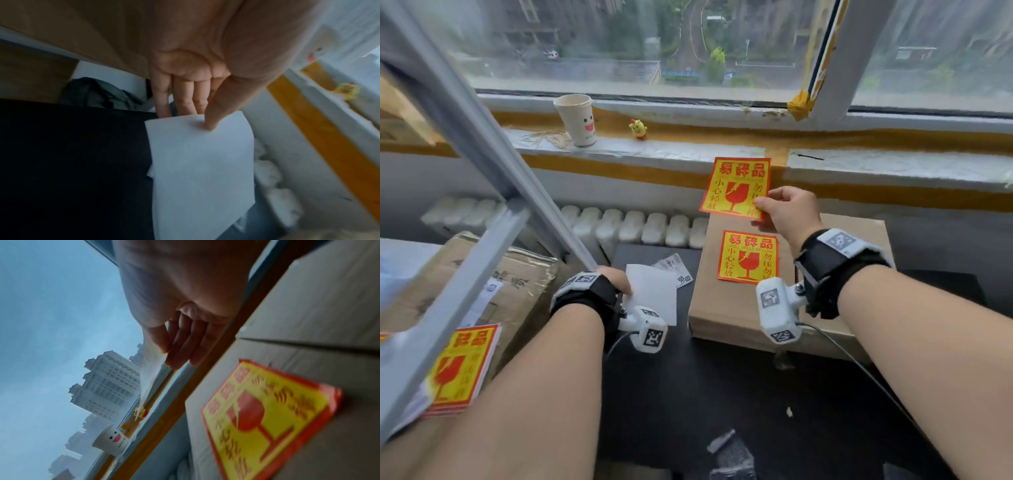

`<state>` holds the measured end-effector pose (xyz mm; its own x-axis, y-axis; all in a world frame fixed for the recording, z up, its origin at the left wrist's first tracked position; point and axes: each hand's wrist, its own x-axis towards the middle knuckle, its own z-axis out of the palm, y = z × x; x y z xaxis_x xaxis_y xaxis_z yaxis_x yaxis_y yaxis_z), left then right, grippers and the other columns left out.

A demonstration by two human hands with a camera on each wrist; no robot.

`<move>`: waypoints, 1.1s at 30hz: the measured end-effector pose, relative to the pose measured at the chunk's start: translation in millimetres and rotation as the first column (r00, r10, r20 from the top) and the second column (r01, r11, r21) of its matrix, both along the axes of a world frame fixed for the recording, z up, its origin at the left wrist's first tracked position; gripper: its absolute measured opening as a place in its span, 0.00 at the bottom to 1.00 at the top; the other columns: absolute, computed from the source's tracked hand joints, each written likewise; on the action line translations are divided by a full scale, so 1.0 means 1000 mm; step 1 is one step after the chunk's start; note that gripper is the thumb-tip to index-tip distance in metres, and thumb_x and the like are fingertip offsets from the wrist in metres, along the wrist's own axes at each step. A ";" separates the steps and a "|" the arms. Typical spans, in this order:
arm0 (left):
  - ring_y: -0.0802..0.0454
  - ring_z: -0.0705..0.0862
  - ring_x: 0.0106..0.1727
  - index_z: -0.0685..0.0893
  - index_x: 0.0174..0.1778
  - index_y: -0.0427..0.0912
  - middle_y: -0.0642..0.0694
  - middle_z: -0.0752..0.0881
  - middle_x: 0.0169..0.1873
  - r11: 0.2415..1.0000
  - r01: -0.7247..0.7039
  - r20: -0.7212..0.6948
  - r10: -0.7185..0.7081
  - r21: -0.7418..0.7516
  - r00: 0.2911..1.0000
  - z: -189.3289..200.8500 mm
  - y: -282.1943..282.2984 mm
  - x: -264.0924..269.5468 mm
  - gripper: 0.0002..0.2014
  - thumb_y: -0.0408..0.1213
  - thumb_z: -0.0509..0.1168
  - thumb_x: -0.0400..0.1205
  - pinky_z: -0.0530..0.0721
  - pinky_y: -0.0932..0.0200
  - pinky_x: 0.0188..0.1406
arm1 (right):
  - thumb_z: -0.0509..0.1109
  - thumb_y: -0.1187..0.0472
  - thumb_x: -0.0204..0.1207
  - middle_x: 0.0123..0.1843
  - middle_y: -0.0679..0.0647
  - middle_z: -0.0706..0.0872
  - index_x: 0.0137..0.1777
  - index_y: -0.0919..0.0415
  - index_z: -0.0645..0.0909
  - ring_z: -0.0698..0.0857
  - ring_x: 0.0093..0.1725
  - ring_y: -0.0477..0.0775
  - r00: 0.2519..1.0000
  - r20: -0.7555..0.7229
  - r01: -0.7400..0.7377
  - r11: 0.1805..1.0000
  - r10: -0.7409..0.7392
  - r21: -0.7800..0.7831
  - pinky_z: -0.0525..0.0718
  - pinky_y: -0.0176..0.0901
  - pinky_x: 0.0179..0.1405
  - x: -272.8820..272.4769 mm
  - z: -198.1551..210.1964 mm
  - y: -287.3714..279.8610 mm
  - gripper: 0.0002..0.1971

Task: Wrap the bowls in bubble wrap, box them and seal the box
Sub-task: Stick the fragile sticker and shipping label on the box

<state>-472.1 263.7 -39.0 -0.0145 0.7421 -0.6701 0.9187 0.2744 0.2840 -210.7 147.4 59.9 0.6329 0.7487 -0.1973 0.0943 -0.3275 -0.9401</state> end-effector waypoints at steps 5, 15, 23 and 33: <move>0.43 0.84 0.63 0.84 0.63 0.31 0.35 0.85 0.62 0.994 -0.078 -0.008 0.077 -0.077 0.997 -0.039 -0.017 -0.027 0.20 0.32 0.73 0.75 0.84 0.52 0.59 | 0.71 0.66 0.79 0.49 0.64 0.90 0.44 0.58 0.79 0.90 0.37 0.57 0.991 -0.127 -0.040 0.999 0.036 -0.024 0.91 0.50 0.43 -0.018 -0.019 0.003 0.05; 0.46 0.79 0.37 0.83 0.30 0.44 0.42 0.82 0.38 0.962 -0.239 0.375 0.174 0.134 0.911 0.007 -0.032 0.007 0.12 0.27 0.66 0.78 0.82 0.56 0.39 | 0.68 0.66 0.82 0.41 0.59 0.88 0.44 0.60 0.80 0.88 0.32 0.53 0.987 -0.151 -0.071 0.996 0.061 -0.060 0.88 0.44 0.34 -0.011 -0.024 -0.022 0.05; 0.55 0.83 0.31 0.87 0.41 0.40 0.48 0.88 0.32 0.992 -0.030 0.709 -0.065 0.121 0.702 0.098 -0.054 0.132 0.13 0.47 0.68 0.82 0.82 0.63 0.33 | 0.67 0.64 0.83 0.43 0.60 0.88 0.54 0.64 0.81 0.87 0.36 0.53 0.990 -0.144 -0.008 1.000 0.004 -0.029 0.86 0.44 0.39 0.037 0.006 -0.072 0.05; 0.55 0.79 0.30 0.85 0.43 0.40 0.48 0.84 0.28 0.973 0.229 0.652 -0.184 0.016 0.736 0.097 -0.097 0.215 0.04 0.37 0.70 0.81 0.79 0.60 0.34 | 0.69 0.63 0.82 0.44 0.60 0.89 0.50 0.65 0.84 0.87 0.40 0.55 0.980 -0.145 0.112 0.982 -0.134 -0.152 0.86 0.44 0.34 0.097 -0.002 -0.128 0.06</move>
